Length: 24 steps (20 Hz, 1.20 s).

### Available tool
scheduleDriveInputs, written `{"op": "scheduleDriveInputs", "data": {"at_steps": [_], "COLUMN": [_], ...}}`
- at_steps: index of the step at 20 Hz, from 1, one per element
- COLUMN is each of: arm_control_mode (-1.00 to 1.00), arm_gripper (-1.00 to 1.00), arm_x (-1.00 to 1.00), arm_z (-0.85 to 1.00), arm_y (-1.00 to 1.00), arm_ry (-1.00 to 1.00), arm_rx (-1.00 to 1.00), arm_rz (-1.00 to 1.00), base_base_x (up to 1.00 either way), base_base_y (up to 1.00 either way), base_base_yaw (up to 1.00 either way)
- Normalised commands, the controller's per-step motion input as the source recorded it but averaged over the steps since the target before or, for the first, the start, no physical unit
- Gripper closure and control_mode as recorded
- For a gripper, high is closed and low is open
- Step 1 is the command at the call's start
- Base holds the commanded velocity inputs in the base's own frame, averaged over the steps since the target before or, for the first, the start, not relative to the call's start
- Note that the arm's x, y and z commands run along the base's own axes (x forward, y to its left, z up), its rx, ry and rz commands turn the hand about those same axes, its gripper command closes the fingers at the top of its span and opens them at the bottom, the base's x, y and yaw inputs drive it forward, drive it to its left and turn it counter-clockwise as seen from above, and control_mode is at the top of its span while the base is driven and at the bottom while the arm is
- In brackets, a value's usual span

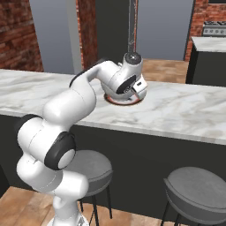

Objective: Move the bowls from the cabinet to the plates on the dining table.

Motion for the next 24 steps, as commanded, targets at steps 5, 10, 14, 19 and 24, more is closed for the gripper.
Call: {"op": "scheduleDriveInputs", "data": {"at_steps": [5,10,14,19,24], "arm_control_mode": [-1.00,-1.00,-1.00,-1.00,-1.00], "arm_gripper": [1.00,1.00,1.00,-1.00,-1.00], "arm_x": [0.17,0.13,0.02,0.00,0.00], "arm_z": [-0.13,-0.07,0.00,0.00,0.00], "arm_y": [-0.01,-0.04,-0.01,0.00,0.00], "arm_ry": [-0.01,0.00,0.00,0.00,0.00], "arm_rx": [0.00,0.00,0.00,0.00,0.00], "arm_rz": [0.00,0.00,0.00,0.00,0.00], "base_base_x": [0.00,0.00,0.00,0.00,0.00], "base_base_y": [0.00,0.00,0.00,0.00,0.00], "base_base_yaw": [0.00,0.00,0.00,0.00,0.00]}}
